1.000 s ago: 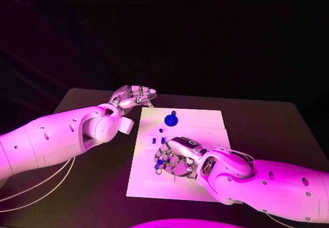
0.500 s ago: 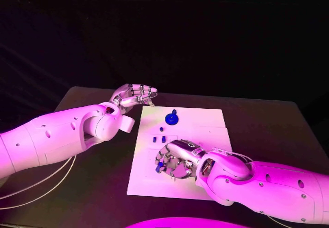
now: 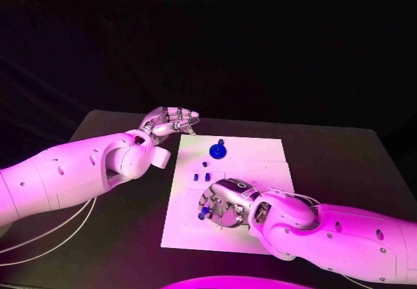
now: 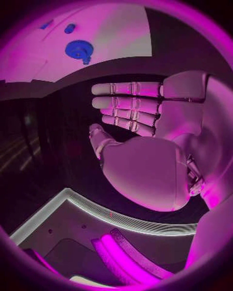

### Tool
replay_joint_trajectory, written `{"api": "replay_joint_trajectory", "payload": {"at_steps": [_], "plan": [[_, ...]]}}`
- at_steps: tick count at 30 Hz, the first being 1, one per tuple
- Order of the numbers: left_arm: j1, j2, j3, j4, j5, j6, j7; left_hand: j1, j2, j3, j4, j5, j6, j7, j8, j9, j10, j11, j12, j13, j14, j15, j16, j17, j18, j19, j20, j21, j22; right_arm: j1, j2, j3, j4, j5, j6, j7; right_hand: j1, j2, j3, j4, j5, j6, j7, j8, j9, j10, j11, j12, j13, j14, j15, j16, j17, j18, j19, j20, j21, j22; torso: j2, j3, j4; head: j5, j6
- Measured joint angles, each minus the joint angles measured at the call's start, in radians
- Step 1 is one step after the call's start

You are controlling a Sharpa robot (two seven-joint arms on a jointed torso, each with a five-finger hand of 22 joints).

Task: Assemble the parts on the task board

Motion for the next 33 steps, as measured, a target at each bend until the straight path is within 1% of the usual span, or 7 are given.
{"api": "replay_joint_trajectory", "payload": {"at_steps": [10, 13, 15, 16, 20, 24, 33], "plan": [[0.000, -0.001, 0.000, 0.000, 0.000, 0.000, 0.000, 0.000, 0.000, 0.000, 0.000, 0.000, 0.000, 0.000, 0.000, 0.000, 0.000, 0.000, 0.000, 0.000, 0.000, 0.000, 0.000, 0.000, 0.000, 0.000, 0.000, 0.000, 0.001, 0.000, 0.007, 0.001, 0.003, -0.040, 0.010, -0.020, -0.001, -0.001, 0.003, -0.003, -0.001, -0.002, 0.002, 0.006, 0.000, 0.001, 0.001, -0.007, 0.001, 0.000, 0.000, 0.000, -0.003, 0.000, 0.000, 0.000, 0.000, 0.000, 0.000, -0.0004, -0.0001, -0.002, 0.002], [0.000, -0.002, 0.000, 0.001, 0.000, 0.000, 0.000, 0.000, 0.000, 0.000, 0.000, 0.000, 0.000, 0.000, 0.004, 0.000, 0.000, 0.000, 0.005, 0.000, -0.003, 0.003, 0.000, 0.000, 0.000, -0.003, 0.003, 0.000, 0.001, 0.000, 0.011, 0.001, 0.003, -0.049, 0.015, -0.023, -0.028, -0.011, 0.002, -0.007, -0.001, -0.004, 0.003, 0.014, 0.001, -0.008, 0.005, -0.013, 0.003, 0.000, 0.000, 0.000, -0.006, 0.000, 0.000, 0.000, -0.003, 0.000, 0.000, -0.0005, 0.0000, -0.002, 0.003], [0.000, -0.002, 0.000, 0.001, 0.000, 0.000, 0.000, 0.000, 0.000, 0.000, 0.000, 0.000, 0.000, 0.000, 0.004, 0.000, 0.000, 0.000, 0.006, 0.000, -0.004, 0.004, 0.000, 0.000, 0.000, -0.003, 0.003, 0.000, 0.001, 0.000, 0.014, 0.001, 0.002, -0.053, 0.020, -0.024, -0.047, -0.026, -0.001, -0.010, -0.001, -0.014, 0.013, 0.018, 0.074, -0.015, 0.007, -0.021, 0.006, 0.000, 0.000, 0.000, -0.006, 0.000, 0.000, 0.000, -0.003, 0.000, 0.000, -0.0007, 0.0002, -0.003, 0.004], [0.000, -0.002, 0.000, 0.001, 0.000, 0.000, 0.000, 0.000, 0.000, 0.000, 0.000, 0.000, 0.000, 0.000, 0.004, 0.000, 0.000, 0.000, 0.006, 0.000, -0.004, 0.004, 0.000, 0.000, 0.000, -0.003, 0.003, 0.000, 0.001, 0.000, 0.014, 0.000, 0.002, -0.055, 0.022, -0.025, -0.059, -0.028, -0.003, -0.011, -0.001, -0.023, 0.017, 0.018, 0.086, -0.018, 0.009, -0.022, 0.007, 0.000, 0.000, 0.000, -0.005, 0.000, 0.000, 0.000, -0.003, 0.000, 0.000, -0.0008, 0.0002, -0.003, 0.004], [0.000, -0.003, 0.000, 0.001, 0.000, 0.001, 0.000, 0.000, 0.000, 0.000, 0.000, 0.000, 0.000, 0.000, 0.004, 0.000, 0.000, 0.000, 0.006, 0.000, -0.004, 0.004, 0.000, 0.000, 0.000, -0.003, 0.003, 0.000, 0.001, -0.001, 0.016, -0.001, -0.001, -0.058, 0.031, -0.027, -0.088, -0.044, -0.015, -0.012, 0.000, -0.069, 0.024, -0.019, 0.079, -0.030, 0.013, -0.028, 0.013, 0.000, 0.008, 0.000, -0.003, 0.000, 0.000, 0.000, -0.003, 0.000, 0.000, -0.0010, 0.0002, -0.003, 0.004], [0.000, -0.003, 0.000, 0.001, 0.000, 0.001, -0.001, 0.000, 0.000, 0.000, 0.000, 0.000, 0.000, 0.000, 0.004, 0.000, 0.000, 0.000, 0.006, 0.000, -0.004, 0.004, 0.000, 0.000, 0.000, -0.003, 0.003, 0.000, 0.001, -0.003, 0.016, -0.003, -0.003, -0.060, 0.038, -0.032, -0.096, -0.065, -0.026, -0.017, 0.000, -0.109, 0.020, -0.051, 0.064, -0.032, 0.012, -0.028, 0.021, 0.000, 0.008, 0.000, -0.003, 0.000, 0.000, 0.000, -0.003, 0.000, 0.000, -0.0009, 0.0002, -0.003, 0.004], [0.000, -0.006, 0.000, 0.002, 0.000, 0.001, -0.001, 0.000, 0.000, 0.000, 0.000, 0.000, 0.000, 0.000, 0.004, 0.000, 0.000, 0.000, 0.006, 0.000, -0.004, 0.004, 0.000, 0.000, 0.000, -0.003, 0.003, 0.000, 0.001, -0.003, 0.006, -0.003, 0.000, -0.063, 0.027, -0.043, -0.101, -0.070, -0.035, -0.026, 0.000, -0.187, 0.014, -0.101, 0.044, -0.047, 0.006, -0.028, 0.034, 0.000, 0.008, 0.000, -0.006, 0.000, 0.000, 0.000, -0.011, 0.000, 0.000, -0.0003, 0.0000, -0.005, 0.004]]}}
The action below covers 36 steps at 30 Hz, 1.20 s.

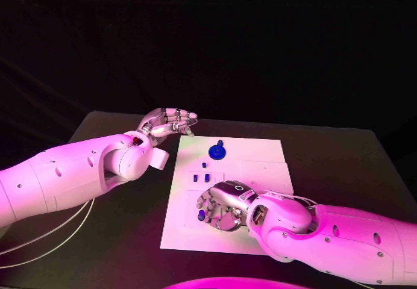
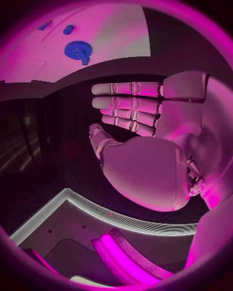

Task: Assemble the parts on the task board

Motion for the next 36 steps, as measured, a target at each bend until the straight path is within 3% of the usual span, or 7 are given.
{"api": "replay_joint_trajectory", "payload": {"at_steps": [11, 16, 21, 24, 27, 31, 36], "plan": [[0.000, -0.002, 0.000, -0.001, 0.000, 0.001, -0.001, 0.000, 0.000, 0.000, 0.000, 0.000, 0.000, 0.000, 0.000, 0.000, 0.000, 0.000, 0.000, 0.000, 0.000, 0.000, 0.000, 0.000, 0.000, 0.000, 0.000, 0.000, 0.001, 0.002, -0.073, 0.003, 0.053, 0.025, -0.116, 0.026, 0.000, -0.008, -0.057, -0.004, 0.023, -0.053, -0.018, -0.033, -0.011, 0.000, -0.007, 0.022, 0.025, 0.002, -0.006, 0.000, 0.002, 0.000, 0.000, 0.000, 0.015, 0.000, -0.001, 0.0005, -0.0007, -0.006, 0.004], [0.000, -0.002, -0.003, -0.001, 0.000, 0.001, -0.001, 0.000, 0.000, 0.000, 0.000, 0.000, 0.000, 0.000, 0.004, 0.000, 0.000, 0.000, 0.000, 0.000, 0.000, 0.000, 0.000, 0.000, 0.000, 0.000, 0.000, 0.000, 0.001, 0.024, -0.148, 0.007, 0.088, 0.094, -0.173, 0.064, 0.014, -0.004, -0.080, -0.008, 0.035, -0.031, -0.003, -0.023, -0.006, 0.027, -0.016, 0.054, 0.051, 0.004, -0.011, 0.000, 0.007, 0.000, 0.004, -0.004, 0.023, 0.000, -0.002, 0.0006, -0.0009, -0.015, 0.010], [-0.001, -0.003, -0.006, -0.003, 0.000, 0.001, -0.001, 0.000, 0.000, 0.000, 0.000, 0.000, 0.000, 0.000, 0.004, 0.000, 0.000, 0.000, 0.000, 0.000, 0.000, 0.000, 0.000, 0.000, 0.000, 0.000, 0.000, 0.000, 0.001, 0.065, -0.242, 0.009, 0.116, 0.218, -0.193, 0.098, 0.018, 0.000, -0.088, -0.005, 0.045, 0.052, 0.014, 0.021, 0.009, 0.046, 0.003, 0.100, 0.096, 0.001, -0.009, 0.015, 0.030, 0.000, 0.004, -0.004, 0.035, 0.000, -0.005, -0.0001, -0.0033, -0.026, 0.012], [-0.002, -0.002, -0.008, -0.007, 0.000, 0.002, -0.001, 0.000, 0.000, 0.000, 0.000, 0.000, 0.000, 0.000, 0.004, 0.000, 0.000, 0.000, 0.000, 0.000, 0.000, 0.000, 0.000, 0.000, 0.000, 0.000, 0.000, 0.000, 0.001, 0.093, -0.312, 0.010, 0.139, 0.318, -0.185, 0.105, 0.002, -0.007, -0.128, 0.010, 0.067, 0.082, 0.002, 0.059, 0.023, 0.061, -0.008, 0.220, 0.203, 0.000, -0.008, 0.019, 0.040, 0.000, 0.004, -0.004, 0.039, 0.000, -0.010, -0.0013, -0.0062, -0.036, 0.012], [-0.005, 0.000, -0.010, -0.008, 0.000, 0.002, -0.001, 0.000, 0.000, 0.000, 0.000, 0.000, 0.000, 0.000, 0.004, 0.000, -0.004, 0.004, 0.000, 0.000, 0.000, 0.000, 0.000, 0.000, 0.000, 0.000, 0.000, 0.000, 0.001, 0.107, -0.369, 0.011, 0.156, 0.390, -0.160, 0.100, -0.027, 0.008, -0.192, 0.049, 0.079, 0.078, -0.007, 0.115, 0.051, 0.027, -0.022, 0.545, 0.524, 0.002, -0.013, 0.037, 0.067, -0.004, 0.003, -0.004, 0.067, 0.000, -0.015, -0.0020, -0.0096, -0.053, 0.010], [-0.008, 0.004, -0.011, -0.009, 0.000, 0.002, -0.001, 0.000, 0.000, -0.003, 0.003, 0.000, 0.000, 0.000, 0.004, 0.000, -0.007, 0.000, 0.000, 0.000, 0.000, 0.000, 0.000, 0.000, 0.000, 0.000, 0.000, 0.000, 0.001, 0.113, -0.434, 0.009, 0.171, 0.455, -0.093, 0.071, -0.074, 0.029, -0.283, 0.125, 0.079, 0.056, -0.020, 0.193, 0.097, 0.194, -0.026, 1.199, 1.110, 0.002, -0.013, 0.102, 0.214, -0.016, 0.000, -0.007, 0.119, 0.001, -0.021, -0.0029, -0.0115, -0.084, 0.008], [-0.015, 0.007, -0.012, -0.011, 0.000, 0.003, -0.001, 0.000, 0.000, -0.003, 0.003, 0.000, 0.000, 0.000, 0.004, 0.000, -0.007, 0.000, 0.000, 0.000, 0.000, 0.000, 0.000, 0.000, 0.000, 0.000, 0.000, 0.000, 0.001, 0.112, -0.505, 0.002, 0.175, 0.480, -0.020, 0.001, -0.088, 0.043, -0.384, 0.176, 0.089, 0.026, -0.019, 0.252, 0.125, 0.206, -0.023, 1.352, 1.155, 0.002, -0.013, 0.139, 0.283, -0.032, 0.000, -0.007, 0.164, 0.001, -0.029, -0.0051, -0.0133, -0.105, 0.004]]}}
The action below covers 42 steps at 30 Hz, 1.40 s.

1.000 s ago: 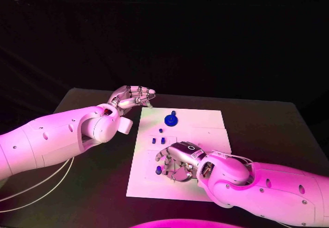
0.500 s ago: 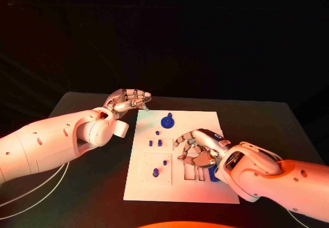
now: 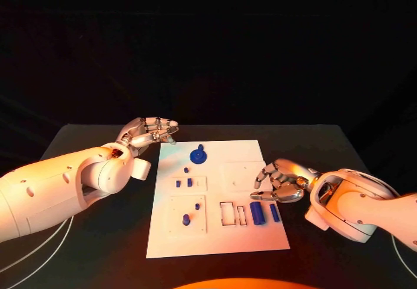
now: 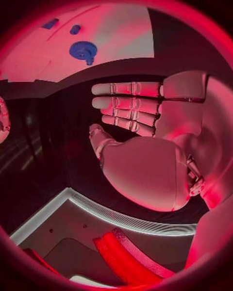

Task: Assemble the parts on the task board

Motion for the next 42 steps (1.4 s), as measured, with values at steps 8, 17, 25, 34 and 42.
{"api": "replay_joint_trajectory", "payload": {"at_steps": [8, 17, 25, 34, 42], "plan": [[-0.008, 0.003, 0.000, -0.004, 0.000, 0.002, 0.001, 0.000, 0.000, 0.000, 0.000, 0.000, 0.000, 0.000, 0.000, 0.000, 0.000, 0.000, 0.000, 0.000, 0.000, 0.000, 0.000, 0.000, 0.000, 0.000, 0.000, -0.004, 0.000, -0.013, -0.044, -0.009, 0.016, -0.011, 0.038, -0.121, -0.029, 0.036, -0.116, 0.004, 0.027, -0.004, -0.003, 0.035, 0.006, 0.000, 0.000, 0.024, 0.000, 0.000, 0.000, 0.016, 0.001, 0.000, 0.000, 0.000, 0.023, 0.000, -0.012, -0.0017, -0.0041, -0.013, -0.006], [-0.011, 0.004, 0.000, -0.006, 0.000, 0.005, 0.001, 0.000, 0.000, 0.000, 0.000, 0.000, 0.000, 0.000, 0.000, 0.000, 0.000, 0.000, 0.000, 0.000, 0.000, 0.000, 0.000, 0.000, 0.000, 0.000, 0.000, -0.004, 0.000, -0.037, -0.017, -0.013, 0.008, -0.045, 0.046, -0.208, -0.035, 0.051, -0.168, 0.005, 0.027, -0.004, -0.003, 0.040, 0.004, 0.000, 0.000, 0.029, 0.000, 0.000, 0.000, 0.021, 0.001, 0.000, 0.000, 0.000, 0.026, 0.000, -0.016, -0.0023, -0.0047, -0.010, 0.002], [-0.012, 0.002, 0.000, -0.005, 0.000, 0.006, 0.001, 0.000, 0.000, 0.000, 0.000, 0.000, -0.004, -0.004, 0.000, 0.000, 0.000, 0.000, 0.005, 0.000, 0.000, 0.000, 0.000, 0.000, 0.000, -0.003, 0.003, -0.004, 0.000, -0.062, 0.021, -0.013, -0.016, -0.071, 0.044, -0.246, -0.039, 0.055, -0.183, 0.005, 0.027, -0.004, -0.003, 0.040, 0.003, 0.000, 0.000, 0.029, 0.000, 0.000, 0.000, 0.021, 0.000, 0.000, 0.000, 0.000, 0.026, 0.000, -0.016, -0.0030, -0.0052, -0.007, -0.003], [-0.012, -0.001, 0.000, -0.004, 0.000, 0.007, 0.001, 0.000, 0.000, -0.002, 0.002, 0.000, -0.004, -0.004, 0.000, 0.000, 0.000, 0.000, 0.005, 0.000, -0.002, 0.002, 0.000, 0.000, 0.000, -0.003, 0.003, -0.004, 0.000, -0.082, 0.057, -0.014, -0.026, -0.088, 0.037, -0.262, -0.043, 0.066, -0.205, 0.007, 0.027, -0.004, -0.003, 0.043, 0.001, 0.000, 0.000, 0.029, 0.000, 0.000, 0.000, 0.021, 0.000, 0.000, 0.000, 0.000, 0.030, 0.000, -0.016, -0.0026, -0.0054, 0.001, -0.008], [-0.012, -0.002, 0.000, -0.004, 0.000, 0.008, 0.000, 0.000, 0.000, -0.003, 0.003, 0.000, -0.004, -0.004, 0.000, 0.000, 0.000, 0.000, 0.005, 0.000, -0.004, 0.004, 0.000, 0.000, 0.000, -0.003, 0.003, -0.004, 0.000, -0.091, 0.084, -0.014, -0.041, -0.094, 0.032, -0.269, -0.047, 0.070, -0.213, 0.005, 0.027, -0.004, -0.003, 0.043, 0.000, 0.000, 0.000, 0.029, 0.000, -0.004, -0.003, 0.020, 0.000, 0.000, 0.000, 0.000, 0.030, 0.000, -0.017, -0.0027, -0.0058, 0.004, -0.009]]}}
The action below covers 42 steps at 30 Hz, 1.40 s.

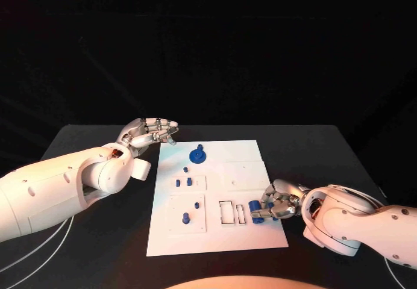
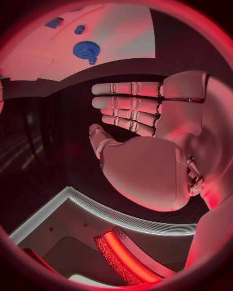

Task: Assemble the parts on the task board

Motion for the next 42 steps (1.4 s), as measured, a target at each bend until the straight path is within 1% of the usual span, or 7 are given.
{"api": "replay_joint_trajectory", "payload": {"at_steps": [5, 12, 18, 22, 28, 31, 42], "plan": [[0.000, -0.001, 0.000, 0.001, 0.000, 0.001, 0.000, 0.000, 0.000, 0.000, 0.000, 0.000, 0.000, 0.000, 0.000, 0.000, 0.000, 0.000, 0.000, 0.000, 0.000, 0.000, 0.000, 0.000, 0.000, 0.000, 0.000, 0.000, 0.000, -0.010, 0.023, 0.000, -0.016, -0.002, -0.002, -0.004, 0.004, 0.008, -0.007, 0.001, 0.000, 0.004, -0.003, 0.008, 0.002, 0.000, 0.000, 0.000, 0.000, 0.000, 0.000, 0.000, 0.000, 0.000, 0.000, 0.000, 0.000, 0.000, 0.000, 0.0000, 0.0004, 0.002, -0.001], [0.000, -0.003, 0.000, 0.001, 0.000, 0.002, -0.001, 0.000, 0.000, 0.000, 0.000, 0.000, 0.000, 0.000, 0.000, 0.000, 0.000, 0.000, 0.000, 0.000, 0.000, 0.000, 0.000, 0.000, 0.000, 0.000, 0.000, 0.000, 0.000, -0.014, 0.043, 0.005, -0.033, -0.006, -0.005, -0.007, 0.050, 0.049, -0.012, -0.002, 0.000, 0.014, -0.006, 0.022, 0.002, 0.004, -0.004, 0.000, 0.000, 0.004, -0.004, 0.004, 0.000, 0.000, 0.004, -0.004, 0.000, 0.000, 0.000, -0.0001, 0.0007, 0.009, -0.003], [0.000, -0.004, 0.000, 0.002, 0.000, 0.003, -0.001, 0.000, 0.000, 0.000, 0.000, 0.000, 0.000, 0.000, 0.000, 0.000, -0.004, 0.004, 0.000, 0.000, 0.000, 0.000, 0.000, 0.000, 0.000, 0.000, 0.000, -0.004, 0.000, -0.014, 0.052, 0.008, -0.034, -0.006, -0.009, -0.004, 0.140, 0.056, 0.030, -0.011, 0.004, 0.026, -0.018, 0.004, -0.030, 0.004, -0.011, 0.000, 0.000, 0.004, -0.011, 0.004, 0.000, 0.000, 0.000, -0.008, 0.000, 0.000, 0.000, -0.0003, 0.0001, 0.014, -0.006], [0.000, -0.004, 0.000, 0.002, 0.000, 0.003, -0.002, 0.000, 0.000, 0.000, 0.000, 0.000, 0.000, 0.000, 0.000, 0.000, -0.004, 0.004, 0.000, 0.000, 0.000, 0.000, 0.000, 0.000, 0.000, 0.000, 0.000, -0.004, 0.000, -0.014, 0.051, 0.008, -0.032, -0.004, -0.018, -0.003, 0.159, 0.037, 0.076, 0.000, 0.010, 0.047, -0.021, 0.004, -0.041, 0.002, -0.020, 0.005, 0.000, 0.004, -0.018, 0.004, 0.000, 0.000, 0.000, -0.015, 0.000, 0.000, 0.000, 0.0000, 0.0001, 0.015, -0.005], [0.000, -0.005, 0.000, 0.002, 0.000, 0.003, -0.002, 0.000, 0.000, 0.000, 0.000, 0.000, 0.000, 0.000, 0.000, 0.000, -0.004, 0.004, 0.000, 0.000, 0.000, 0.000, 0.000, 0.000, 0.000, 0.000, 0.000, -0.004, 0.000, -0.015, 0.037, 0.004, -0.016, 0.026, -0.045, -0.003, 0.159, 0.037, 0.120, 0.002, 0.010, 0.056, -0.012, 0.006, -0.047, 0.004, -0.029, 0.012, 0.000, 0.004, -0.025, 0.004, 0.000, 0.000, 0.000, -0.022, 0.000, 0.000, 0.000, 0.0002, 0.0001, 0.016, -0.005], [0.000, -0.005, 0.000, 0.002, 0.000, 0.004, -0.003, 0.000, 0.000, 0.000, 0.000, 0.000, 0.000, 0.000, 0.000, 0.000, -0.004, 0.004, 0.000, 0.000, -0.004, -0.004, 0.000, 0.000, 0.000, 0.000, 0.000, -0.004, 0.000, -0.007, 0.029, -0.001, -0.004, 0.061, -0.057, -0.007, 0.162, 0.034, 0.140, -0.002, 0.009, 0.060, -0.008, 0.006, -0.047, 0.002, -0.038, 0.013, 0.000, 0.001, -0.029, 0.007, 0.000, 0.000, 0.004, -0.025, 0.000, 0.000, 0.000, 0.0003, 0.0000, 0.017, -0.005], [0.000, -0.003, 0.000, 0.001, 0.000, 0.005, -0.004, 0.000, 0.000, -0.003, 0.003, 0.000, -0.004, 0.004, 0.004, 0.000, -0.011, 0.003, 0.000, 0.000, -0.007, 0.000, 0.000, 0.000, 0.000, -0.003, 0.003, -0.008, 0.000, 0.034, 0.034, 0.001, 0.038, 0.178, -0.084, -0.006, 0.147, 0.048, 0.151, -0.001, 0.007, 0.060, -0.007, 0.005, -0.049, 0.002, -0.038, 0.015, 0.000, 0.004, -0.032, 0.008, 0.000, 0.000, 0.000, -0.029, 0.000, 0.000, 0.000, -0.0001, -0.0001, 0.015, -0.004]]}}
